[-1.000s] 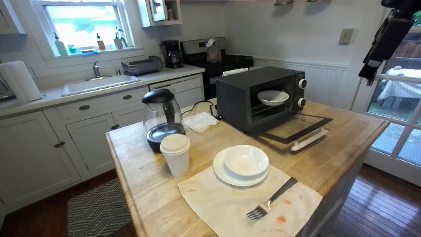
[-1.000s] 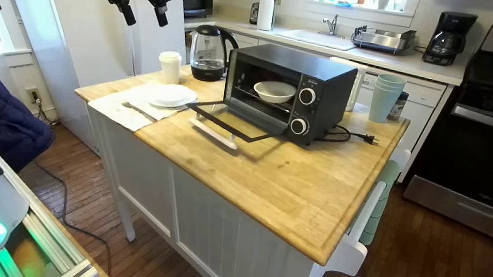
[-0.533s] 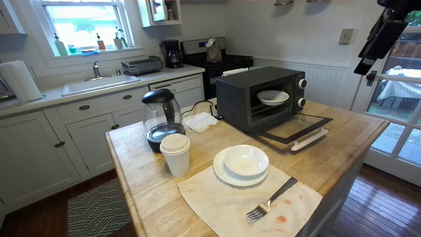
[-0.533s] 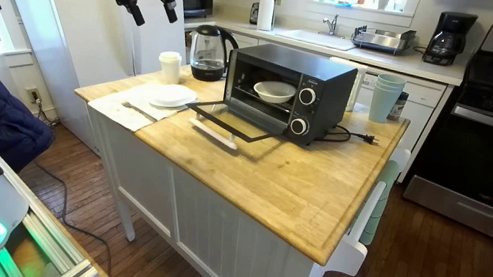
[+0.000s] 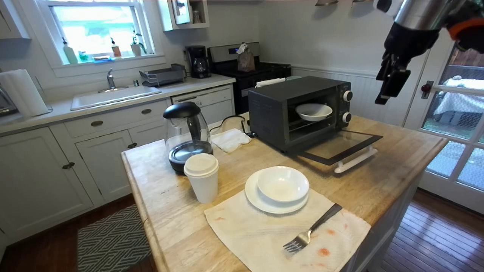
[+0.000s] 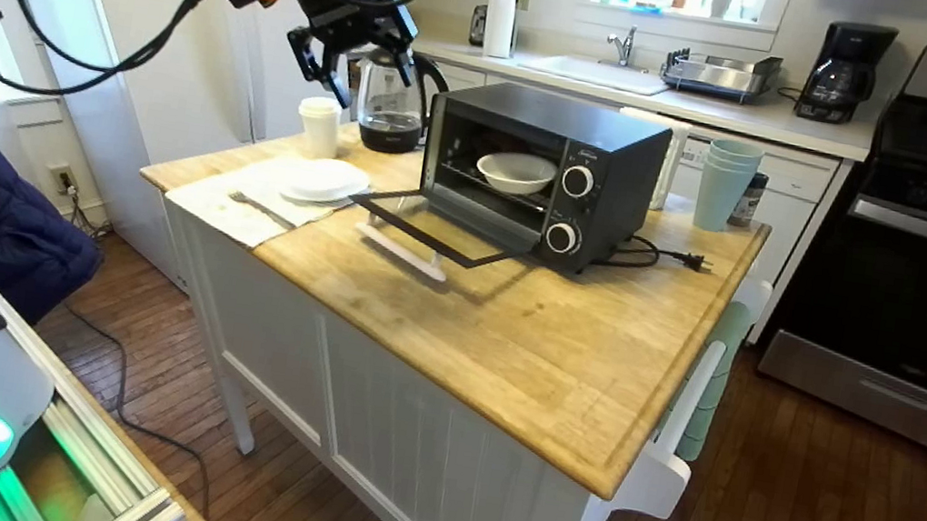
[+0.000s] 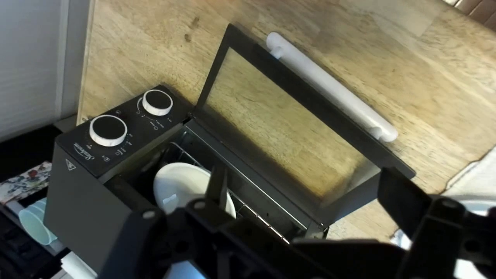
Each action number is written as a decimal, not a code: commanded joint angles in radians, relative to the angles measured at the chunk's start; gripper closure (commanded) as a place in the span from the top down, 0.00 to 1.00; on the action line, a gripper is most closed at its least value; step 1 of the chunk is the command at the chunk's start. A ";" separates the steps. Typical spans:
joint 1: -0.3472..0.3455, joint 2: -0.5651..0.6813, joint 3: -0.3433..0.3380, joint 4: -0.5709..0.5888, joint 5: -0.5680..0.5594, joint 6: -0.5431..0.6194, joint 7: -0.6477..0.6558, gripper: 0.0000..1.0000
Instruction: Remove the bowl from the oven then close the oven
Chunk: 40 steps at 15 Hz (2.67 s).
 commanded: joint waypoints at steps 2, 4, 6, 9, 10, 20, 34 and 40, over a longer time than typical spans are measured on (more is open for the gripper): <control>-0.034 0.233 -0.003 0.136 -0.167 0.094 0.008 1.00; -0.004 0.165 -0.019 0.079 -0.108 0.064 0.002 1.00; -0.002 0.171 -0.021 0.080 -0.107 0.064 0.002 1.00; -0.038 0.212 0.003 0.126 -0.198 0.035 0.126 1.00; -0.033 0.247 -0.008 0.143 -0.193 0.042 0.112 1.00; -0.033 0.546 -0.074 0.333 -0.551 0.189 0.173 1.00; -0.034 0.756 -0.126 0.500 -0.735 0.424 0.341 1.00; -0.029 0.773 -0.129 0.520 -0.726 0.433 0.337 0.92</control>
